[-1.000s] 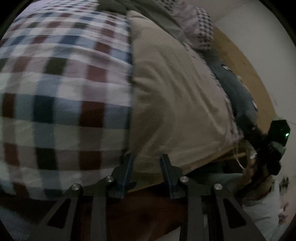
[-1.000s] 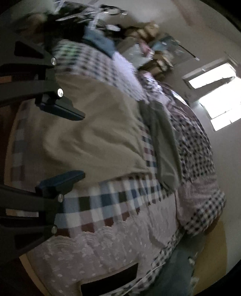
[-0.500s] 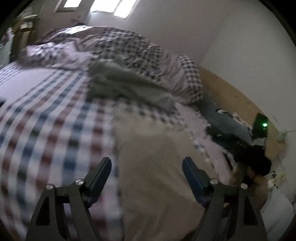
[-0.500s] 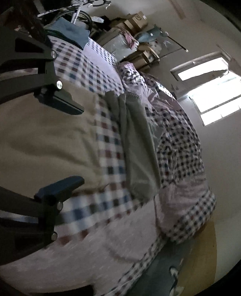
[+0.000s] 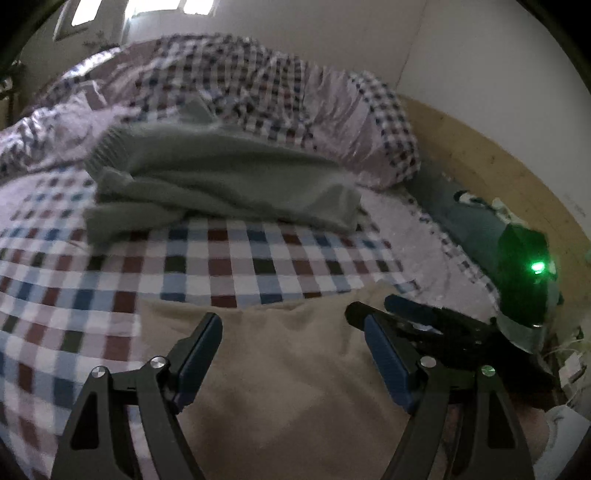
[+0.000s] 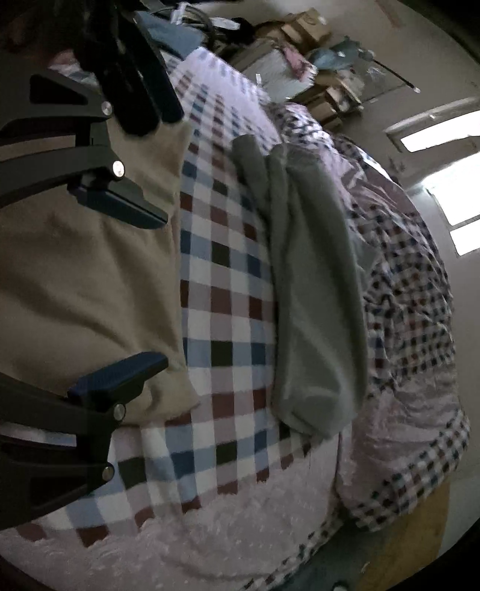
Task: Fold clothes
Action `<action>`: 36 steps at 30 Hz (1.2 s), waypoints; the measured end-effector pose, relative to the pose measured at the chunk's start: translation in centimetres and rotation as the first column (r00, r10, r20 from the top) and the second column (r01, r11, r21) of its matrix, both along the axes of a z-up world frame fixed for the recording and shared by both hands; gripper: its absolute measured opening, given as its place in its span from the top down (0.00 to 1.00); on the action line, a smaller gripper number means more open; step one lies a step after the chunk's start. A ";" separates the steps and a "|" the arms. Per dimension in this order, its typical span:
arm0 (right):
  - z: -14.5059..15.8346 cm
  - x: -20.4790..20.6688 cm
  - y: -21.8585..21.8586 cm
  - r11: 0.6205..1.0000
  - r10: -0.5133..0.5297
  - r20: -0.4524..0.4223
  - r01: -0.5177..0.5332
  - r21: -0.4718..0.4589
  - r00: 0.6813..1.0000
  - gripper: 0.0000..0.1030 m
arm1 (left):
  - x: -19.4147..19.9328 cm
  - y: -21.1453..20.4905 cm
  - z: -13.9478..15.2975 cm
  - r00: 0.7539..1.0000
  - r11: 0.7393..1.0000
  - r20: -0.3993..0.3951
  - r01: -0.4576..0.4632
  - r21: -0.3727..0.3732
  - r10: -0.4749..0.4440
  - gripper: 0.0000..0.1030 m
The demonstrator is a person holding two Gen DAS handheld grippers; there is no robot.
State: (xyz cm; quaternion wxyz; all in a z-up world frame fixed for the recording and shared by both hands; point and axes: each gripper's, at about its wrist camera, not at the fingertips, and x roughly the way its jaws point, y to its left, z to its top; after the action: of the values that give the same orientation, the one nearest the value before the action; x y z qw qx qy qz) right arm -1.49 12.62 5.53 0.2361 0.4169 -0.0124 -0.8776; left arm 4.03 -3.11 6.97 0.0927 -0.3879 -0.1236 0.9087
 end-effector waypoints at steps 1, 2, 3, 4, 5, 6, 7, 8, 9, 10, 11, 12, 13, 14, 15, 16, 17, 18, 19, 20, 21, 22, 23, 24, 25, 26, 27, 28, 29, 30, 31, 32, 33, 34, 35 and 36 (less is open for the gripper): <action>-0.5 -0.3 -0.2 1.000 0.006 0.006 -0.006 0.013 1.000 0.29 | -0.3 0.2 -0.7 1.000 1.000 0.018 0.001 -0.027 0.000 0.20; -1.3 -0.7 -0.5 0.999 0.006 0.021 -0.007 0.047 1.000 0.29 | -0.7 0.3 -1.8 0.999 0.998 0.047 0.002 -0.070 0.002 0.19; -1.7 -1.0 -0.5 0.999 0.007 0.034 -0.009 0.053 0.999 0.29 | -1.1 0.1 -2.7 0.998 0.996 0.067 -0.003 -0.087 0.009 0.19; -2.1 -1.4 -0.4 0.998 0.006 0.049 -0.009 0.057 0.999 0.29 | -1.5 0.0 -3.6 0.996 0.994 0.088 -0.006 -0.105 0.016 0.20; -2.5 -1.7 -0.2 0.998 0.005 0.063 -0.009 0.061 0.998 0.29 | -1.8 -0.2 -4.3 0.994 0.993 0.103 -0.010 -0.117 0.022 0.20; -2.8 -2.1 -0.1 0.998 -0.001 0.067 -0.004 0.070 0.998 0.29 | -1.8 -0.3 -4.5 0.995 0.994 0.101 -0.012 -0.110 0.023 0.20; -3.0 -2.4 0.1 0.997 -0.006 0.071 0.001 0.079 0.997 0.29 | -1.8 -0.3 -4.7 0.995 0.994 0.099 -0.014 -0.107 0.025 0.19; -3.4 -2.7 0.1 0.997 -0.004 0.081 -0.003 0.083 0.997 0.29 | -1.8 -0.2 -4.9 0.995 0.993 0.097 -0.015 -0.117 0.027 0.19; -3.7 -2.9 0.1 0.996 -0.001 0.090 -0.007 0.088 0.996 0.29 | -1.8 -0.1 -5.1 0.995 0.992 0.094 -0.017 -0.126 0.029 0.19; -3.9 -3.0 -0.1 0.995 -0.001 0.090 -0.008 0.096 0.996 0.29 | -1.8 0.0 -5.3 0.995 0.991 0.092 -0.018 -0.136 0.031 0.19; -4.0 -2.9 -0.3 0.994 0.000 0.084 -0.009 0.110 0.996 0.28 | -1.9 0.2 -5.4 0.995 0.989 0.090 -0.020 -0.145 0.033 0.19; -4.1 -2.9 -0.5 0.992 0.001 0.078 -0.011 0.123 0.997 0.28 | -1.9 0.3 -5.5 0.995 0.988 0.090 -0.020 -0.154 0.034 0.18; -4.2 -2.8 -0.6 0.991 0.002 0.073 -0.012 0.135 0.997 0.28 | -2.0 0.3 -5.6 0.995 0.987 0.089 -0.020 -0.159 0.035 0.18; -4.2 -2.8 -0.7 0.990 0.001 0.072 -0.011 0.137 0.997 0.27 | -2.0 0.4 -5.6 0.995 0.986 0.088 -0.021 -0.165 0.036 0.17; -4.2 -2.9 -0.7 0.990 0.001 0.070 -0.011 0.139 0.998 0.27 | -2.1 0.4 -5.7 0.996 0.985 0.087 -0.021 -0.168 0.036 0.17; -4.2 -2.9 -0.7 0.990 0.000 0.070 -0.010 0.139 0.998 0.26 | -2.1 0.4 -5.7 0.996 0.986 0.086 -0.021 -0.167 0.036 0.17; -4.2 -2.9 -0.7 0.990 -0.001 0.070 -0.008 0.138 0.998 0.26 | -2.1 0.4 -5.7 0.996 0.986 0.085 -0.021 -0.166 0.035 0.17; -4.1 -2.9 -0.7 0.990 -0.002 0.069 -0.007 0.138 0.998 0.26 | -2.1 0.4 -5.7 0.996 0.986 0.083 -0.021 -0.165 0.035 0.17; -4.1 -2.9 -0.7 0.990 -0.003 0.067 -0.006 0.137 0.998 0.26 | -2.1 0.4 -5.7 0.996 0.986 0.080 -0.021 -0.165 0.035 0.16; -3.9 -2.9 -0.7 0.991 -0.004 0.066 -0.005 0.135 0.998 0.26 | -2.1 0.4 -5.7 0.996 0.986 0.079 -0.021 -0.164 0.034 0.16; -3.8 -3.0 -0.8 0.991 -0.004 0.064 -0.005 0.132 0.998 0.26 | -2.1 0.3 -5.7 0.996 0.986 0.077 -0.021 -0.163 0.034 0.16; -3.7 -2.9 -0.8 0.991 -0.001 0.058 -0.006 0.131 0.998 0.26 | -2.1 0.3 -5.8 0.996 0.987 0.078 -0.021 -0.162 0.034 0.16; -3.5 -2.9 -0.9 0.991 0.001 0.053 -0.008 0.130 0.999 0.26 | -2.2 0.3 -5.8 0.996 0.987 0.080 -0.021 -0.160 0.034 0.15; -3.5 -2.9 -1.0 0.991 0.002 0.053 -0.009 0.134 0.999 0.26 | -2.3 0.2 -5.8 0.996 0.987 0.084 -0.022 -0.160 0.035 0.15; -3.5 -2.9 -1.0 0.991 0.001 0.053 -0.008 0.136 0.999 0.26 | -2.4 0.3 -5.8 0.995 0.986 0.089 -0.023 -0.162 0.037 0.14; -3.6 -3.0 -0.9 0.991 -0.002 0.056 -0.006 0.135 0.998 0.26 | -2.5 0.4 -5.8 0.995 0.985 0.091 -0.026 -0.170 0.042 0.14; -3.7 -3.1 -0.9 0.991 -0.004 0.059 -0.004 0.135 0.998 0.26 | -2.5 0.5 -5.8 0.995 0.983 0.093 -0.030 -0.179 0.047 0.14; -3.9 -3.1 -0.9 0.990 -0.008 0.062 -0.001 0.139 0.998 0.26 | -2.6 0.7 -5.9 0.994 0.982 0.094 -0.034 -0.187 0.052 0.14; -4.0 -3.1 -1.0 0.989 -0.011 0.063 0.001 0.150 0.998 0.26 | -2.7 0.8 -5.9 0.994 0.980 0.095 -0.037 -0.193 0.056 0.14; -4.1 -3.1 -1.1 0.987 -0.014 0.064 0.003 0.160 0.998 0.25 | -2.7 0.8 -5.9 0.994 0.980 0.094 -0.037 -0.195 0.056 0.14; -4.2 -3.1 -1.2 0.986 -0.013 0.063 0.002 0.168 0.998 0.25 | -2.7 0.8 -5.9 0.994 0.980 0.093 -0.037 -0.197 0.056 0.14; -4.2 -3.1 -1.3 0.985 -0.012 0.062 0.001 0.174 0.998 0.25 | -2.6 0.8 -5.9 0.994 0.979 0.091 -0.037 -0.199 0.056 0.14; -4.1 -3.1 -1.2 0.985 -0.012 0.065 0.001 0.170 0.998 0.25 | -2.6 0.8 -5.9 0.994 0.979 0.090 -0.037 -0.201 0.056 0.14; -4.1 -3.1 -1.1 0.986 -0.012 0.068 0.001 0.165 0.998 0.25 | -2.6 0.8 -6.0 0.994 0.978 0.089 -0.037 -0.203 0.056 0.14; -4.0 -3.1 -0.9 0.987 -0.012 0.071 0.001 0.161 0.997 0.25 | -2.6 0.8 -6.0 0.995 0.978 0.087 -0.037 -0.204 0.056 0.14; -3.9 -3.1 -0.8 0.987 -0.017 0.070 0.006 0.160 0.997 0.25 | -2.6 0.8 -6.0 0.995 0.979 0.085 -0.037 -0.202 0.056 0.14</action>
State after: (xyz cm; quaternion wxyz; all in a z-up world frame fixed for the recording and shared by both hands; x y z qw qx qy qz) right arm -4.56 11.77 1.68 0.1963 0.4655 0.0471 -0.8617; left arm 1.40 -2.34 0.97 0.0262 -0.4328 -0.0446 0.9000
